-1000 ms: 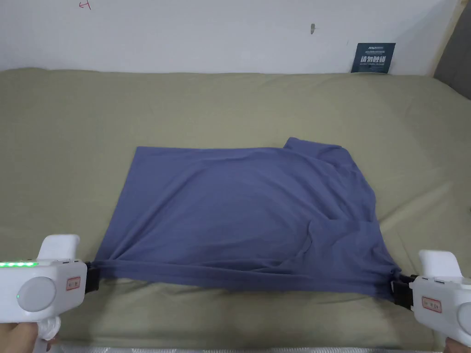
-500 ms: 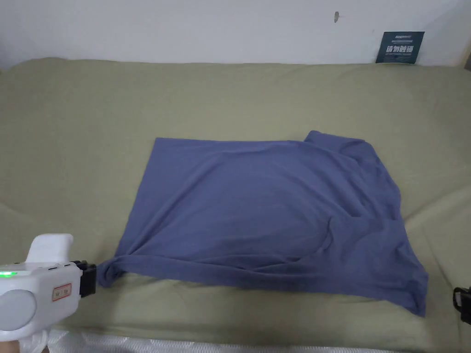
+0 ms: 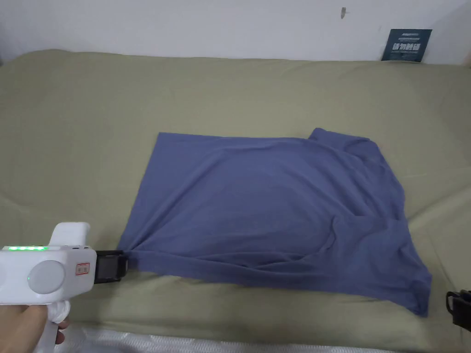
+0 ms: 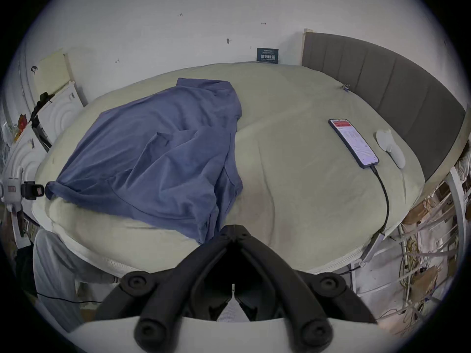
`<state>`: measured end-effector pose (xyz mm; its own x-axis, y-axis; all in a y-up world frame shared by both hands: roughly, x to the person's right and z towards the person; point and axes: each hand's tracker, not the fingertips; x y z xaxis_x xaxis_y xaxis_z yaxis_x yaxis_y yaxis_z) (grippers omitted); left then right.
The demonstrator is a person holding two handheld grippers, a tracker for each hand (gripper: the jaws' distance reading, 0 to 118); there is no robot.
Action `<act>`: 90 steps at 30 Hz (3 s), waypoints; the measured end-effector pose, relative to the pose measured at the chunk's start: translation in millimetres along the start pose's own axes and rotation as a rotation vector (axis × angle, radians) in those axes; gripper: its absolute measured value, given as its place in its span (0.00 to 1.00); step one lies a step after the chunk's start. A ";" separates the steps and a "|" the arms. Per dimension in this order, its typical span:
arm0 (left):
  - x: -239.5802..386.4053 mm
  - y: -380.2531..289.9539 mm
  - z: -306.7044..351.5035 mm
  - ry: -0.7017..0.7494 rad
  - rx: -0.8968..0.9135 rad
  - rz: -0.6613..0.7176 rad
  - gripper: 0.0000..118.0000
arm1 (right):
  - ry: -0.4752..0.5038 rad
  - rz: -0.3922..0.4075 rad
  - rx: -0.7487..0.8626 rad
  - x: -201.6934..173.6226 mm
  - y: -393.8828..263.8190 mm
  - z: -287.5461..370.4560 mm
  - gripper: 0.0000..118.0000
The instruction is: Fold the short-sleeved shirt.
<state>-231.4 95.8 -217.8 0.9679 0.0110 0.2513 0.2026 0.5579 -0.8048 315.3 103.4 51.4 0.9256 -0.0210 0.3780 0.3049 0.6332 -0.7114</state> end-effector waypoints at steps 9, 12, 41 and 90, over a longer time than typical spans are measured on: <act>13.1 -2.5 2.7 -0.025 -0.011 -0.054 0.03 | 0.019 0.052 -0.050 0.0 12.5 -19.0 0.92; 14.6 -1.5 8.8 -0.027 -0.003 -0.033 0.03 | 0.040 0.083 -0.082 -5.8 13.3 -27.7 0.87; 47.9 189.0 -91.3 -0.003 -0.002 -0.024 0.03 | -0.052 0.093 -0.031 -26.5 216.3 -163.1 0.02; 63.1 111.2 -91.7 -0.040 -0.033 -0.022 0.05 | 0.046 0.002 -0.115 -0.8 124.4 -158.2 0.18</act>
<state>-134.1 82.4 -340.7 0.9565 0.0322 0.2901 0.2296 0.5304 -0.8160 387.9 59.8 -131.1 0.9349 -0.0571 0.3503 0.3240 0.5404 -0.7765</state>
